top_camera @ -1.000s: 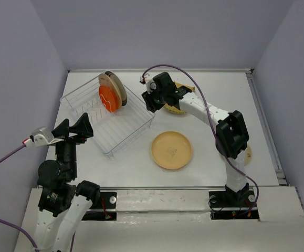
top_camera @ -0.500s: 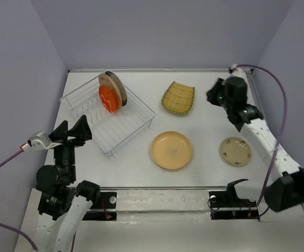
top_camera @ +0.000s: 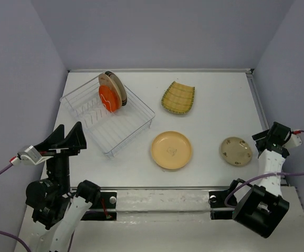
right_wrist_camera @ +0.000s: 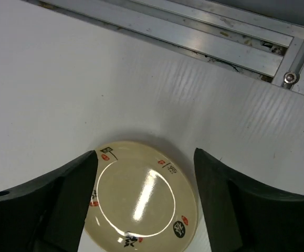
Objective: Load the plates into the dish rack
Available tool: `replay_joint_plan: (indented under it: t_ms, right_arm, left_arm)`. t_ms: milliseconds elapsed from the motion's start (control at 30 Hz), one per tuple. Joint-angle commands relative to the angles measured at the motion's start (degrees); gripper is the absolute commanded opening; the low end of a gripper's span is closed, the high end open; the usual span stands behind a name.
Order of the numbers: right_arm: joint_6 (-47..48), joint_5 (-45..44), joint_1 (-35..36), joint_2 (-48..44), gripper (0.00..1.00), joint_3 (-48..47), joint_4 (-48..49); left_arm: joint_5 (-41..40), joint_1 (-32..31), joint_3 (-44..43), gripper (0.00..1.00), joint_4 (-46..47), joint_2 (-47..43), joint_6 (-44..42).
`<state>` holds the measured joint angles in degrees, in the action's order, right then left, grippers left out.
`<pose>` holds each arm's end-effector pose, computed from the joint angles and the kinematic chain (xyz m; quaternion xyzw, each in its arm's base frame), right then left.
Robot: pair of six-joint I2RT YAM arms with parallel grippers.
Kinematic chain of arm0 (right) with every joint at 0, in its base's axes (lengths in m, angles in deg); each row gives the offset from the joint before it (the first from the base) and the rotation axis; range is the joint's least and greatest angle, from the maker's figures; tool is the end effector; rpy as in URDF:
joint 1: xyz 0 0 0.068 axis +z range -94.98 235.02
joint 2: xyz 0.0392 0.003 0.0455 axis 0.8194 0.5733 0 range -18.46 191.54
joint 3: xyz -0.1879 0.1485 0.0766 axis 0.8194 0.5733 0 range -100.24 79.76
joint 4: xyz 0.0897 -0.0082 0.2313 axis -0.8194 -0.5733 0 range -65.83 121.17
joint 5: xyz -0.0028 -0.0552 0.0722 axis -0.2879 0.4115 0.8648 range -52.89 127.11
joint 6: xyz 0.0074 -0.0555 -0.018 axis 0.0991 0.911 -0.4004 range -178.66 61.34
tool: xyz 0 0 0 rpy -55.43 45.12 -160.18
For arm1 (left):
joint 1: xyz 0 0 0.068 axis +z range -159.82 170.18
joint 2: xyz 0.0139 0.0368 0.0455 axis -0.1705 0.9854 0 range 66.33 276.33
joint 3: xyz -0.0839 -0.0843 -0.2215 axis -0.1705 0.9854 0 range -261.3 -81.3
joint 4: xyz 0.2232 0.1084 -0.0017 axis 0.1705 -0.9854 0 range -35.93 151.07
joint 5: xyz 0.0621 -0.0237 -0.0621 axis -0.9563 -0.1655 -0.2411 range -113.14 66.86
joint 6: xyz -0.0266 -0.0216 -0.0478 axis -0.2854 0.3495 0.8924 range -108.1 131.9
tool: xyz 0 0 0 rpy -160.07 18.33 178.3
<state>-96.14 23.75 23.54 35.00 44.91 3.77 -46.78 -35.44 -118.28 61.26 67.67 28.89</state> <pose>0.1603 -0.1099 0.2081 0.5573 0.7344 -0.0883 0.3772 0.0277 0.0056 0.3684 -0.1483 0.4582 -0.2298 0.8457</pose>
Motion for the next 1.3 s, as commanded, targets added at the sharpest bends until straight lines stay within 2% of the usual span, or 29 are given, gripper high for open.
replay_joint_plan:
  t_ms: [0, 33, 100, 267, 367, 467, 567, 667, 867, 1000, 1133, 1267]
  right_arm:
    - [2.0, 4.8, -1.2, 0.1, 0.89, -0.3, -2.4]
    - [2.6, 7.2, -1.2, 1.0, 0.93, -0.9, -2.7]
    - [2.0, 11.7, -1.2, 5.4, 0.93, -1.6, -4.3]
    - [0.3, 21.5, -1.2, 8.7, 0.85, 2.9, -0.5]
    - [-1.2, 23.6, -1.2, 9.7, 0.81, 5.1, 2.1]
    - [-2.3, 26.6, -1.2, 10.1, 0.78, 7.5, 6.9]
    - [-3.2, 38.5, -1.2, 13.2, 0.72, 10.8, 15.4]
    - [-4.9, 45.5, -0.5, 17.4, 0.66, 12.4, 25.6]
    - [-3.7, 50.2, 6.3, 21.9, 0.66, 6.7, 30.4]
    - [-3.0, 44.5, 6.3, 18.5, 0.69, 4.4, 27.7]
    - [0.6, 37.7, 6.3, 10.0, 0.7, 4.9, 22.7]
    - [3.2, 26.0, 6.3, 5.4, 0.69, 6.0, 15.9]
  left_arm:
    - [-1.4, -1.6, 0.1, 0.99, 2.9, -1.0, -1.3]
    - [-1.7, -2.1, 0.1, 0.99, 2.8, -1.1, -1.4]
    - [-1.8, -2.4, 0.1, 0.99, 2.8, -1.1, -1.5]
    - [-2.4, -2.6, 0.1, 0.99, 2.7, -3.4, -1.6]
    - [-2.2, -2.7, 0.1, 0.99, 2.6, -2.8, -1.5]
    - [-2.2, -2.7, 0.1, 0.99, 2.6, -2.3, -1.5]
    - [-2.4, -2.6, 0.1, 0.99, 2.5, -1.9, -1.4]
    - [-2.1, -2.4, 0.0, 0.99, 2.4, -0.7, -1.4]
    - [-1.4, -1.1, 0.0, 0.99, 2.3, 1.7, -1.1]
    - [-0.7, 0.0, 0.1, 0.99, 2.3, 2.9, -0.8]
    - [-0.3, 0.1, 0.1, 0.99, 2.2, 3.6, -0.7]
    - [0.2, 0.2, 0.1, 0.99, 2.2, 3.8, -0.5]
